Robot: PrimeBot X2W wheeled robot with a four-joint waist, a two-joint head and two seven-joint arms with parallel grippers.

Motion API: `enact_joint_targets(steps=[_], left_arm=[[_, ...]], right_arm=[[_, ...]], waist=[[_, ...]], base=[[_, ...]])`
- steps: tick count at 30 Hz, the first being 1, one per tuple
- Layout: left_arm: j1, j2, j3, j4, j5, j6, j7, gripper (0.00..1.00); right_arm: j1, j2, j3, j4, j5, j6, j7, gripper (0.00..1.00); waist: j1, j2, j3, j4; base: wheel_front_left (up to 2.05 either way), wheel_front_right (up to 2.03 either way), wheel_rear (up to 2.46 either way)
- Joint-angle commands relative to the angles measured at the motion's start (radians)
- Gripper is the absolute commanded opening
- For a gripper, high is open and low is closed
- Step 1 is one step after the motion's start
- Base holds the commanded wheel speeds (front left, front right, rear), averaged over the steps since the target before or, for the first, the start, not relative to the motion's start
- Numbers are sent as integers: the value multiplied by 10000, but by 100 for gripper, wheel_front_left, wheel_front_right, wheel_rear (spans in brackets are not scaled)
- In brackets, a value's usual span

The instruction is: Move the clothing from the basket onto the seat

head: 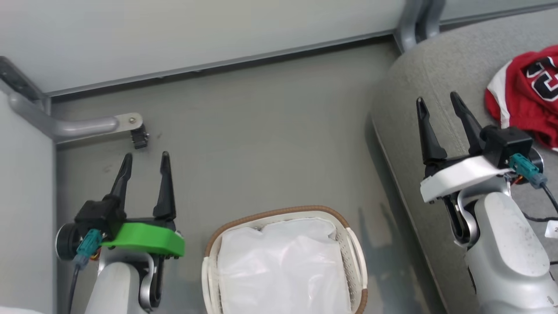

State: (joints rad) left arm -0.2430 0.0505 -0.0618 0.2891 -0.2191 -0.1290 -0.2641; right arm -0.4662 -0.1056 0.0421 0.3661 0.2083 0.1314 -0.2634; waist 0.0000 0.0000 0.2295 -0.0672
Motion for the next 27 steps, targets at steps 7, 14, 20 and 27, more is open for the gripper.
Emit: enact_joint_targets(steps=[7, 14, 20, 27], left_arm=[[699, 12, 366, 228, -189, -32, -4, 100], [1225, 14, 494, 222, -230, -32, -4, 100], [1581, 12, 580, 67, -284, -33, -4, 100], [1728, 13, 423, 75, -805, -33, -4, 100]], right_arm=[[862, 136, 264, 250, 72, -14, -14, 100], [1594, 376, 367, 328, 156, -14, -14, 100], [1944, 442, 354, 317, 224, -14, -14, 100], [1957, 475, 331, 244, 203, -14, -14, 100]], waist=[[0, 0, -864, 856], [0, 0, -1240, 935], [0, 0, -1468, 905], [0, 0, -1507, 858]], base=[[0, 0, 0], [0, 0, 0], [0, 0, 0], [0, 0, 0]])
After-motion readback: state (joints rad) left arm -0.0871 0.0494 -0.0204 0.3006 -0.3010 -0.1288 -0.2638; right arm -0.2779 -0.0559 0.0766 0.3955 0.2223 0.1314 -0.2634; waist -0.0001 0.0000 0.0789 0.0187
